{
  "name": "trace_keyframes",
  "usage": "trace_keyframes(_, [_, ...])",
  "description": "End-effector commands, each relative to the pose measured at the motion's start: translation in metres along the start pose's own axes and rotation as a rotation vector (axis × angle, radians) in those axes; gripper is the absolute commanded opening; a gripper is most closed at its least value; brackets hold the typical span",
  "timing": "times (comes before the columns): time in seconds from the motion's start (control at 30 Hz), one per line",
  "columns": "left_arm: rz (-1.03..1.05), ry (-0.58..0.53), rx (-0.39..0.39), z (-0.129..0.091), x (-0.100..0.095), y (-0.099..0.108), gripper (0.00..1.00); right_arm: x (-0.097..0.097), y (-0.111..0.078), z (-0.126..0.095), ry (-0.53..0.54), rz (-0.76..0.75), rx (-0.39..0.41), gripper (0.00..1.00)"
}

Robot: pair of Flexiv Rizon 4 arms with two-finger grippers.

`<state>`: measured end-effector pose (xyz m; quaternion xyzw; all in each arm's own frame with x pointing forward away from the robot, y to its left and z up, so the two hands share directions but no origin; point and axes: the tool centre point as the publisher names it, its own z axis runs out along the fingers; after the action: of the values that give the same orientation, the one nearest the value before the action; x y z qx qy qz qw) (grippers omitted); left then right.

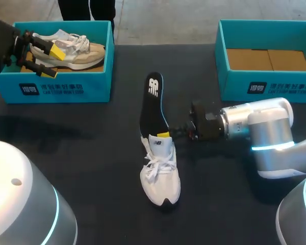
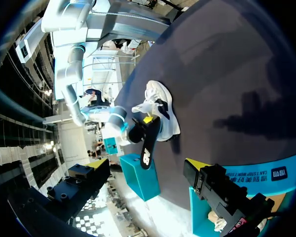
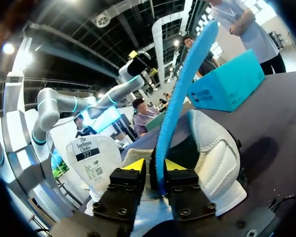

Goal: Take the shoe out of the shoebox, open the shoe tongue, remove and reinsert the insole, then place the shoe into the shoebox

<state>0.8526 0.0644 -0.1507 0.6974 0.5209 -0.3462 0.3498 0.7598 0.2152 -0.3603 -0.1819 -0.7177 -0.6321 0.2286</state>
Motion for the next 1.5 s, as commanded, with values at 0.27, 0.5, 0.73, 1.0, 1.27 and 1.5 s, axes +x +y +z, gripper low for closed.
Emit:
trace_keyframes(0.27, [0.002,0.000,-0.001,0.000,0.000,0.000,1.00,0.000,0.008,-0.004,-0.049,-0.032,-0.047,0.55])
trace_keyframes(0.5, [0.002,0.000,-0.001,0.000,0.000,0.000,1.00,-0.001,0.014,-0.004,-0.075,-0.030,-0.061,0.49])
trace_keyframes(0.73, [0.002,0.000,-0.001,0.000,0.000,0.000,1.00,0.001,0.020,-0.005,-0.092,-0.044,-0.075,0.49])
trace_keyframes(1.0, [0.002,0.000,-0.001,0.000,0.000,0.000,1.00,-0.004,0.028,-0.006,-0.116,-0.028,-0.081,0.43])
trace_keyframes(1.27, [0.002,0.000,-0.001,0.000,0.000,0.000,1.00,-0.010,0.026,-0.005,-0.156,0.008,-0.081,0.00])
trace_keyframes(1.5, [0.002,0.000,-0.001,0.000,0.000,0.000,1.00,-0.007,0.019,-0.007,-0.157,-0.039,-0.081,0.00])
